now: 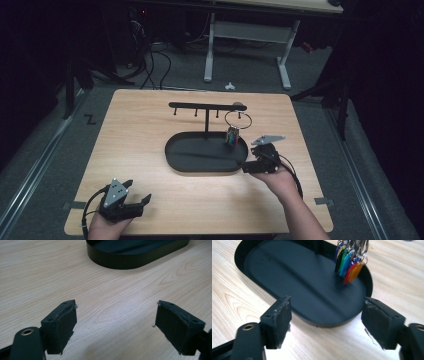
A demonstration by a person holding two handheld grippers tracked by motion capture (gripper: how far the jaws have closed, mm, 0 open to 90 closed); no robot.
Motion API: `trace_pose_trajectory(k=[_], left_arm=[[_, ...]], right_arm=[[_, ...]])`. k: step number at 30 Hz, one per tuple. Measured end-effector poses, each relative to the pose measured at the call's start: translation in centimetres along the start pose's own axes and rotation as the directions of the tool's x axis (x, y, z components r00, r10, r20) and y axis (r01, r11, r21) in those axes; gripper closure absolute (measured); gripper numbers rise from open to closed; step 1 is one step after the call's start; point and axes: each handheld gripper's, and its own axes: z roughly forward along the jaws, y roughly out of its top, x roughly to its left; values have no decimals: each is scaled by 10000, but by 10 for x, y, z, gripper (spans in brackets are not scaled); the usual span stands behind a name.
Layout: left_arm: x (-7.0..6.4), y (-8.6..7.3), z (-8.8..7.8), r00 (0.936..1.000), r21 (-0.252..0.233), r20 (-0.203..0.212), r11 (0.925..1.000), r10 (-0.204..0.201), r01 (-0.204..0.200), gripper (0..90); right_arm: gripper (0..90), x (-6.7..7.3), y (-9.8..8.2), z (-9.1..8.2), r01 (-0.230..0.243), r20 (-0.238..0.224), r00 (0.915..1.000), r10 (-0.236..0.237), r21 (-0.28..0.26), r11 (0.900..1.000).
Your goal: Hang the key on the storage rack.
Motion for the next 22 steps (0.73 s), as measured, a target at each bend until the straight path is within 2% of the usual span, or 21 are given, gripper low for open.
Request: trace_pose_trajectory(k=[1, 2, 3, 4, 5, 6, 7, 8, 9, 10, 11, 12, 13, 16, 18, 19, 22], left_arm=[[0, 1, 1, 10000, -8, 26, 10000, 14, -14, 178], [-1, 1, 2, 10000, 1, 51, 10000, 28, -28, 179], [-1, 2, 3, 10000, 9, 62, 10000, 58, -58, 178], [-2, 2, 4, 9999, 19, 83, 10000, 82, -82, 178], [-3, 2, 5, 9998, 53, 130, 9999, 122, -123, 179], [-5, 3, 7, 9997, 66, 153, 9998, 167, -168, 179], [-5, 4, 9, 9997, 53, 180, 9998, 176, -177, 179], [-6, 6, 11, 9995, 50, 247, 9997, 221, -222, 179], [-8, 7, 13, 9992, 105, 279, 9995, 291, -294, 179], [-9, 9, 16, 9988, 141, 316, 9991, 384, -389, 178], [-10, 9, 17, 9985, 170, 354, 9989, 425, -432, 178], [-11, 10, 19, 9983, 156, 392, 9989, 438, -444, 178], [-12, 10, 20, 9981, 129, 415, 9989, 454, -459, 178], [-13, 13, 22, 9970, 130, 472, 9980, 606, -612, 178], [-12, 14, 23, 9973, 47, 521, 9986, 526, -529, 177], [-12, 15, 23, 9972, 43, 539, 9986, 523, -526, 178], [-11, 15, 23, 9968, 14, 556, 9984, 566, -568, 177]], right_arm=[[100, 2, -10, 1, -66, 267, 9996, 73, -274, 9996], [53, 5, -27, 2, -197, 732, 9970, 257, -806, 9966], [37, 7, -43, 2, -311, 929, 9948, 417, -1124, 9932], [37, 10, -57, 1, -480, 980, 9932, 620, -1396, 9890], [37, 14, -76, 0, -774, 1063, 9894, 992, -1928, 9782], [50, 16, -97, -1, -1022, 1175, 9838, 1351, -2507, 9627], [87, 18, -112, -3, -1470, 1131, 9777, 1768, -2322, 9615], [74, 17, -111, -5, -1515, 910, 9801, 1767, -2334, 9605], [62, 17, -110, -9, -1106, 924, 9862, 1376, -2514, 9615], [73, 18, -109, -13, -651, 1407, 9840, 1095, -2883, 9553], [98, 18, -110, -16, -467, 1843, 9768, 1095, -3153, 9478], [103, 17, -111, -16, -544, 1966, 9729, 1220, -3179, 9466], [103, 18, -113, -15, -648, 1904, 9731, 1298, -3143, 9471], [101, 20, -115, -10, -355, 1885, 9784, 848, -2510, 9673], [102, 20, -117, -9, -334, 1946, 9775, 810, -2363, 9711], [102, 20, -117, -9, -507, 1911, 9767, 971, -2345, 9708], [101, 20, -117, -9, -524, 1975, 9752, 1002, -2339, 9709]])
